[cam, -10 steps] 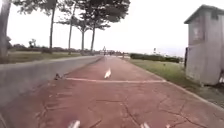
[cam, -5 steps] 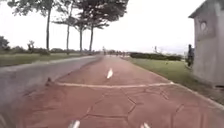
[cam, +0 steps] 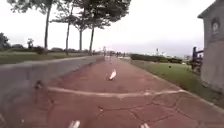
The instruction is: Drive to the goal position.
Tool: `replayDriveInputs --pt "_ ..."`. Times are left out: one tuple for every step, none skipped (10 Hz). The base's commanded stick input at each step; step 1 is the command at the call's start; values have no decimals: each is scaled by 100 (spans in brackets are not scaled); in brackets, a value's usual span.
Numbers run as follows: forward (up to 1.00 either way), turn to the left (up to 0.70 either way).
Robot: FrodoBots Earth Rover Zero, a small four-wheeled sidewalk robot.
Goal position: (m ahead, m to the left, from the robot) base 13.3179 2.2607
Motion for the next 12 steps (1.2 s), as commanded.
replayDriveInputs --pt "70 2" --pt "70 2" --pt "70 2" --pt "70 2" --pt "70 2" --pt "70 2" --pt "70 2" --pt "70 2" --pt "70 2" --pt "70 2" --pt "70 2" --pt "70 2"
